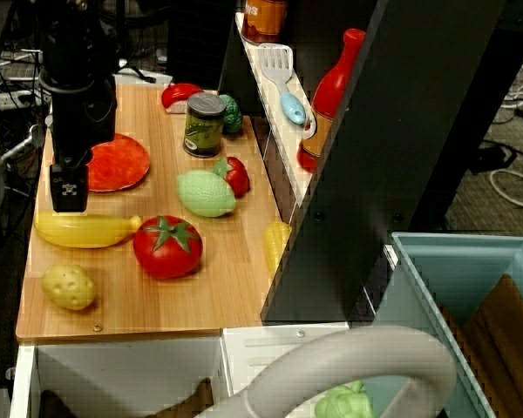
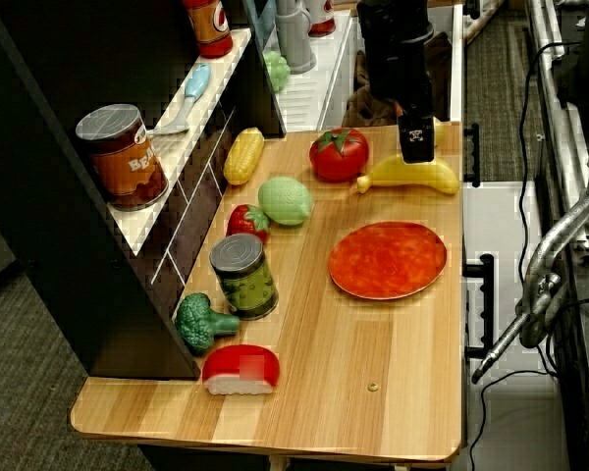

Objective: Put banana on plate

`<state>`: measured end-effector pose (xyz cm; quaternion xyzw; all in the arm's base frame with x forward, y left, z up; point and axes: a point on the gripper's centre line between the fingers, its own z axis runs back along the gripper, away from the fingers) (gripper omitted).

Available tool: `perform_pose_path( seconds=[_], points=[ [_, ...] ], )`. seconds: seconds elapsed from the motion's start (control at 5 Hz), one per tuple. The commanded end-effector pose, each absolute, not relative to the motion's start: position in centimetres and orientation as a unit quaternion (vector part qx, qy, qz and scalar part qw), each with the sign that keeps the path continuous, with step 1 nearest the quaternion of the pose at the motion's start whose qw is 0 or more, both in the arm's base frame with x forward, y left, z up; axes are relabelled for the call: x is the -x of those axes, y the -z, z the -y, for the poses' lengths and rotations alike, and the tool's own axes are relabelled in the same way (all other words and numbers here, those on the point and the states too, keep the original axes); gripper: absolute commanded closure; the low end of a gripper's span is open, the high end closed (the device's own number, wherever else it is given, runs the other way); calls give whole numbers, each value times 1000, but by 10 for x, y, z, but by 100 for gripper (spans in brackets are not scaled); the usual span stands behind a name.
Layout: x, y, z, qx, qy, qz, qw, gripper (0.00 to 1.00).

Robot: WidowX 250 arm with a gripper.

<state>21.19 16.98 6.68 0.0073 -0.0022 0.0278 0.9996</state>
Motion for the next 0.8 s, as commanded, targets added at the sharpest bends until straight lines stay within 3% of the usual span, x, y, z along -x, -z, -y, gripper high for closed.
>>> perform_pose_path(
  seconds=[0.0,0.6],
  points=[
    [-209,-73,-170,-18,-22,26,999,0],
    [-214,-52,-169,-18,-31,35,999,0]
  ],
)
